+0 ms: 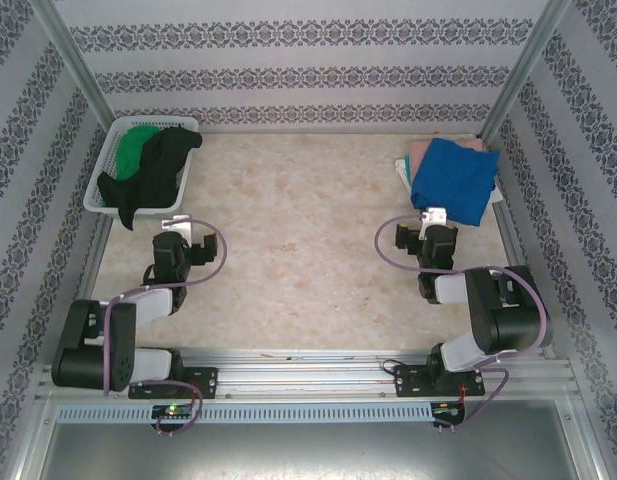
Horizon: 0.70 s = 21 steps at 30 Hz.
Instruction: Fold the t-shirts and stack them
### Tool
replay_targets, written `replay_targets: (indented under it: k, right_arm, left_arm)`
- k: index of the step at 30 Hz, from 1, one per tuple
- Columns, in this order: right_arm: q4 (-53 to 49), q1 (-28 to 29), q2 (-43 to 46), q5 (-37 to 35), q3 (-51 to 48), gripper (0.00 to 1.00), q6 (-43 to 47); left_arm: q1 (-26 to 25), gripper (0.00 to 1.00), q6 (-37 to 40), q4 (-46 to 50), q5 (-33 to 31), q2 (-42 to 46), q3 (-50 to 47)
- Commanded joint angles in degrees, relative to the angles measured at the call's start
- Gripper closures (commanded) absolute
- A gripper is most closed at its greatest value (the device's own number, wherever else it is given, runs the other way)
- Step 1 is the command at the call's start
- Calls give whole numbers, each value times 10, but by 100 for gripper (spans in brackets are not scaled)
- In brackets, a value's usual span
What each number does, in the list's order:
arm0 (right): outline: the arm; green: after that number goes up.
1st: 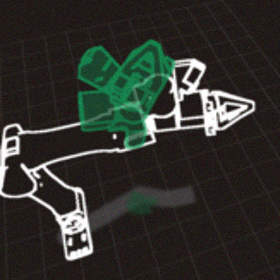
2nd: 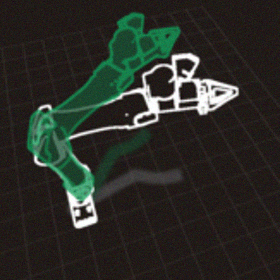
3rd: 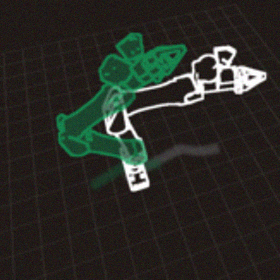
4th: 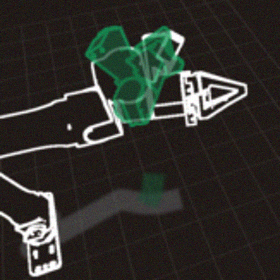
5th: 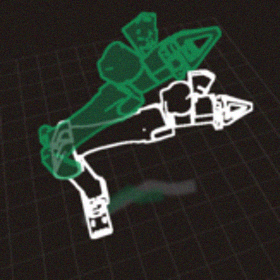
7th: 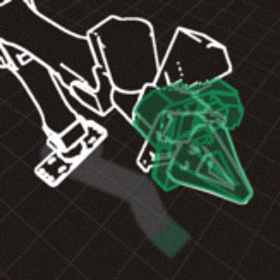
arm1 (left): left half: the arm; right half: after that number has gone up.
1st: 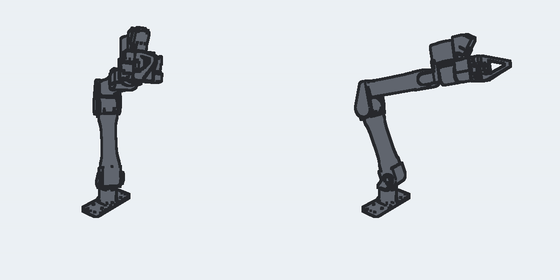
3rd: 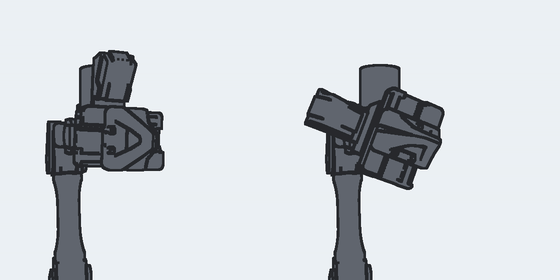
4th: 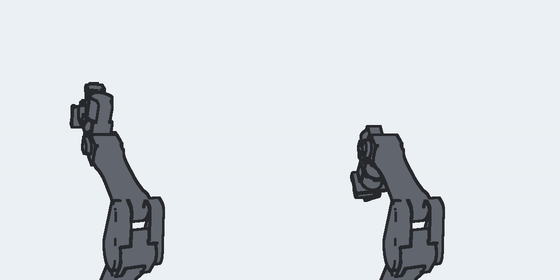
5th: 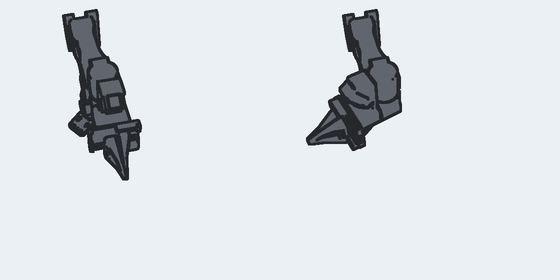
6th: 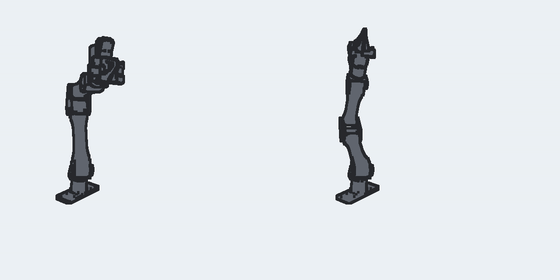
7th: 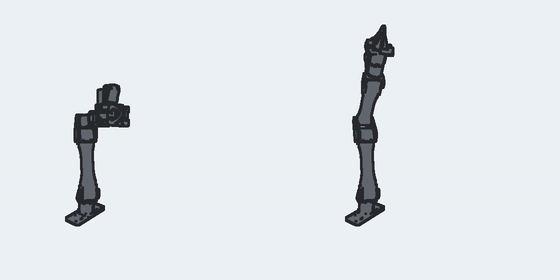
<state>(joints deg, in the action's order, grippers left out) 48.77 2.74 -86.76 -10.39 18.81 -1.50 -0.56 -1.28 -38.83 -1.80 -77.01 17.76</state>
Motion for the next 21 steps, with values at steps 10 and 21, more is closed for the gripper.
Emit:
replay_targets:
  k: [10,21]
  right_arm:
    - [49,4,2,-33,20,2,-15]
    - [47,3,2,-31,21,2,-16]
  left_arm:
    - [13,0,-17,-178,-29,-131,19]
    - [12,0,-14,-173,-28,-138,31]
